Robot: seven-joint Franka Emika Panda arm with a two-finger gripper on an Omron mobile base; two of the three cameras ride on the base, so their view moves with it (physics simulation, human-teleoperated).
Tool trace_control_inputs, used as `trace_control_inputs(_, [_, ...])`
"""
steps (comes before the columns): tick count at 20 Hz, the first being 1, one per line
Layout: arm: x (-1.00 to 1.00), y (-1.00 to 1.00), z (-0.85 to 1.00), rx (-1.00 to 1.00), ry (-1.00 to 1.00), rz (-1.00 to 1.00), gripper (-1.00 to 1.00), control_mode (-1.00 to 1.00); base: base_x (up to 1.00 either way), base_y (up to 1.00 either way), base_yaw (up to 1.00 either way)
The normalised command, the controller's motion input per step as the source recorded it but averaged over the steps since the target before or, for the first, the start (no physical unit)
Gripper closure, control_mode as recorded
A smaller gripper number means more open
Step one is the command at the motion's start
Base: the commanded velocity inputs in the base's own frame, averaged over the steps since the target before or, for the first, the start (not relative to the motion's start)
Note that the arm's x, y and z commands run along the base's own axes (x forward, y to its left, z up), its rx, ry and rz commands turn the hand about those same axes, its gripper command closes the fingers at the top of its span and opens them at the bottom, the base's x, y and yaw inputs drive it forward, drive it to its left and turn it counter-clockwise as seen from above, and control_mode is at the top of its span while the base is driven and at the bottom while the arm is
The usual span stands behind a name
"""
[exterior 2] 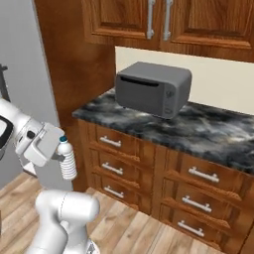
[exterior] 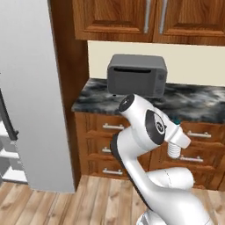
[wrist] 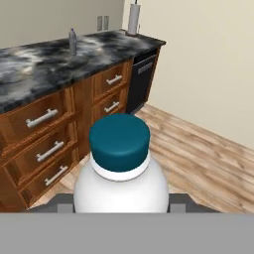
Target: Take the bottled waters from the counter and place them in the freezer to freeze. Close the freezer door after placing the bottles.
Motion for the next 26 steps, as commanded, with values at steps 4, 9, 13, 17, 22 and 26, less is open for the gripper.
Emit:
trace_control_inputs(4, [0.0, 0.0, 0.0, 0.0, 0.0, 0.0, 1.0, 1.0, 0.22, 0.8, 0.23])
trace_control_inputs(9, [0.0, 0.0, 0.0, 0.0, 0.0, 0.0, 1.0, 1.0, 0.29, 0.8, 0.0])
trace_control_inputs(13, [0.0, 0.0, 0.0, 0.0, 0.0, 0.0, 1.0, 1.0, 0.58, 0.71, 0.0])
trace_control_inputs(17, [0.0, 0.0, 0.0, 0.0, 0.0, 0.0, 1.0, 1.0, 0.5, 0.69, 0.07])
trace_control_inputs(22, [0.0, 0.0, 0.0, 0.0, 0.0, 0.0, 1.0, 1.0, 0.55, 0.49, 0.26])
trace_control_inputs(26, [0.0, 0.0, 0.0, 0.0, 0.0, 0.0, 1.0, 1.0, 0.74, 0.19, 0.27])
